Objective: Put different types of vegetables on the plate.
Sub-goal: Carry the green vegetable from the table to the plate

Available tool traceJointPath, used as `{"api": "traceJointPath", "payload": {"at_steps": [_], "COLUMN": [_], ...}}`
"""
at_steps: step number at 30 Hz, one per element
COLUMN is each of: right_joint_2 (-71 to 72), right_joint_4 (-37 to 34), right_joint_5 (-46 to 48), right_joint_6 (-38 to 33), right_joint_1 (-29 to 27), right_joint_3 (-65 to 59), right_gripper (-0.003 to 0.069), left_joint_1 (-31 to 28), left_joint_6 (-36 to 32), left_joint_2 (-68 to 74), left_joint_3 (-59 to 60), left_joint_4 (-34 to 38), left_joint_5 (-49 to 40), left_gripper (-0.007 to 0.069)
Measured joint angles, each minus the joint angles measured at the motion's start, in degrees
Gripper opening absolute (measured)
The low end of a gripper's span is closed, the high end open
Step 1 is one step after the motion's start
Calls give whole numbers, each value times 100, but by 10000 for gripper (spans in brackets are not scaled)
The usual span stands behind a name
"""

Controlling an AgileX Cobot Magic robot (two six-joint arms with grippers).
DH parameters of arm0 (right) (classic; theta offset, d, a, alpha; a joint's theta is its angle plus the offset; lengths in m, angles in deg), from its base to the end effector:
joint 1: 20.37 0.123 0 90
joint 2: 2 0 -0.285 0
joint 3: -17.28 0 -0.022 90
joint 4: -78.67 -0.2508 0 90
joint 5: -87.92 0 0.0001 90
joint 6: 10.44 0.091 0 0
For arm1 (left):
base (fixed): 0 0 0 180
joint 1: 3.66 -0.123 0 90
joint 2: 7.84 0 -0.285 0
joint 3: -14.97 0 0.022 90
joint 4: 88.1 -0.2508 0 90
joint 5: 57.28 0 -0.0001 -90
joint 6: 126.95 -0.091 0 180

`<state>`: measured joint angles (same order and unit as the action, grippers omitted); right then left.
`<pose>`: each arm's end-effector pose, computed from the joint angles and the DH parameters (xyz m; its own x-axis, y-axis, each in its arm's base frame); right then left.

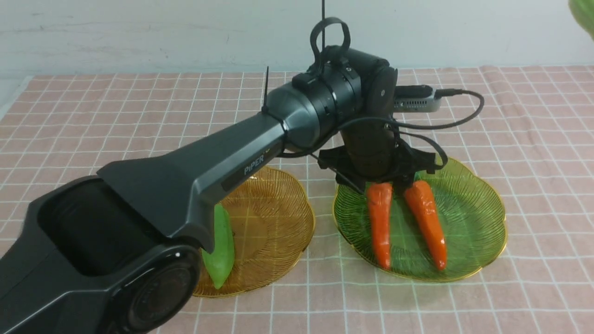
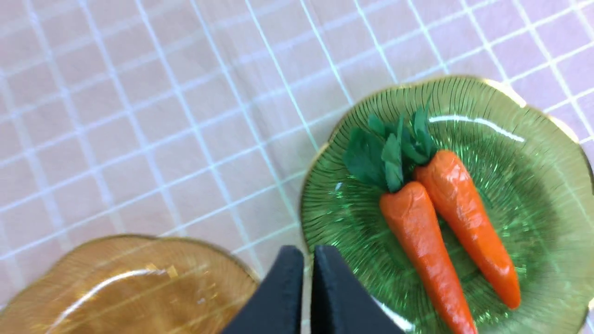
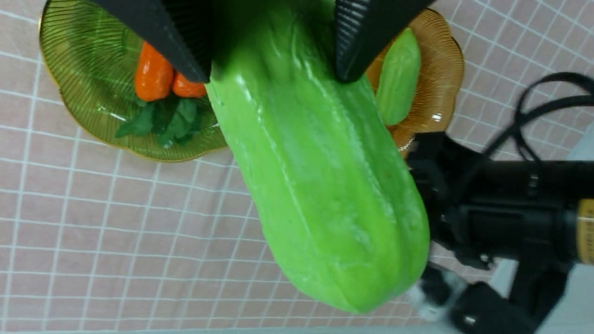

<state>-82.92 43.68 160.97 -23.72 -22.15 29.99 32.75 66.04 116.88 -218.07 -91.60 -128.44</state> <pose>0.2322 0.0427 0.4615 -0.7297 -0.0028 -0.6837 -0.3647 0.8475 0.3857 0.3639 -0.2619 0.3845 -0.7434 0.2934 -0.6011 0.4207 0.9038 -0.0792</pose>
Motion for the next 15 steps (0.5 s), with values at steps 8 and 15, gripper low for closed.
{"api": "traceJointPath", "payload": {"at_steps": [8,15], "right_joint_2": [-398,-1337], "right_joint_4": [408,958], "right_joint_5": [-165,-768], "right_joint_6": [168,819], "right_joint_1": [1710,2837], "right_joint_3": [6,6], "right_gripper": [316,316], "left_joint_1": [-318,-326], "left_joint_6": [380,1312], "left_joint_2": [-2651,-4637], "left_joint_3": [2868,4790], "left_joint_4": [-770,-1277], "left_joint_5": [-44,-58], "left_gripper": [-4,-4]}}
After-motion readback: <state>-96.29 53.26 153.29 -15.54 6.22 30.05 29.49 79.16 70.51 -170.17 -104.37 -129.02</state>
